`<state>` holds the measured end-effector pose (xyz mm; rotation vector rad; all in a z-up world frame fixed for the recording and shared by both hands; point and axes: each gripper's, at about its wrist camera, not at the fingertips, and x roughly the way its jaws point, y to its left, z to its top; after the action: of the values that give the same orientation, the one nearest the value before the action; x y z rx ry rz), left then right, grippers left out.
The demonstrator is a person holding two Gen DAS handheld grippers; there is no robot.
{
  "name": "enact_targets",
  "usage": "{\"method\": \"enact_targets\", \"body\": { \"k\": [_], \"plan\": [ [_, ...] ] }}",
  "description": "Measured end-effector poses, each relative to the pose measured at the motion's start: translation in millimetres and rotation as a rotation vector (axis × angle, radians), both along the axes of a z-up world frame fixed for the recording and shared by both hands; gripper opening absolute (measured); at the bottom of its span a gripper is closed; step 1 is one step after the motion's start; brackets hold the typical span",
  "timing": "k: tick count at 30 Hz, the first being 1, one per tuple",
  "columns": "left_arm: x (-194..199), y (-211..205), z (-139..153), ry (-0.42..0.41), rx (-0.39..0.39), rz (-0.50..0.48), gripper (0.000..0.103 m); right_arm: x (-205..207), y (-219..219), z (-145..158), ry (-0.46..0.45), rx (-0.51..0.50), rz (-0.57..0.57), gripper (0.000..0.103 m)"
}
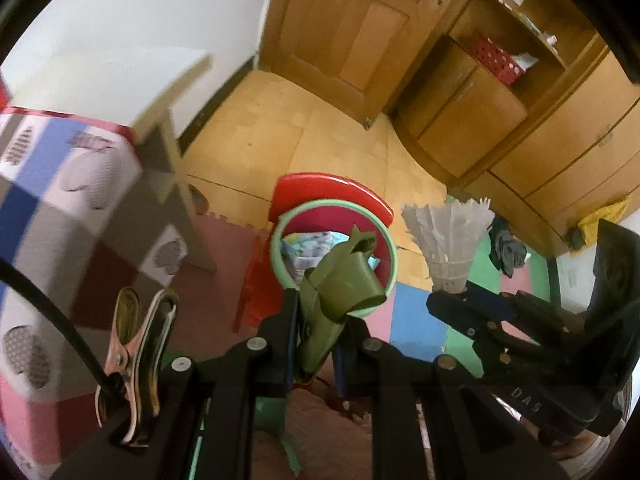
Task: Collect trash
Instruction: 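Carry the shuttlecock with the right tool while the left tool carries the ribbon to the bucket, then open both tools over the red bucket to drop shuttlecock and ribbon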
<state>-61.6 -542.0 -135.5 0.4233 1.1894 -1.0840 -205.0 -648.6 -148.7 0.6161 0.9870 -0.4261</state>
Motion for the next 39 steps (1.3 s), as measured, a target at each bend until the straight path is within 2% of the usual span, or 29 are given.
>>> {"method": "enact_targets", "body": {
  "k": [8, 21, 31, 39],
  "plan": [
    [-9, -47, -44, 0.032, 0.024, -0.034, 0.015, -8, -31, -44, 0.054, 0.021, -0.027, 0.026],
    [-20, -109, -126, 0.053, 0.107, -0.084, 0.015, -18, -71, -117, 0.13, 0.063, -0.074, 0.027],
    [-25, -139, -183, 0.071, 0.184, -0.086, 0.015, -18, -85, -156, 0.175, 0.102, -0.076, 0.027],
    [-23, -147, -199, 0.084, 0.212, -0.077, 0.015, -17, -89, -167, 0.192, 0.115, -0.081, 0.027]
  ]
}}
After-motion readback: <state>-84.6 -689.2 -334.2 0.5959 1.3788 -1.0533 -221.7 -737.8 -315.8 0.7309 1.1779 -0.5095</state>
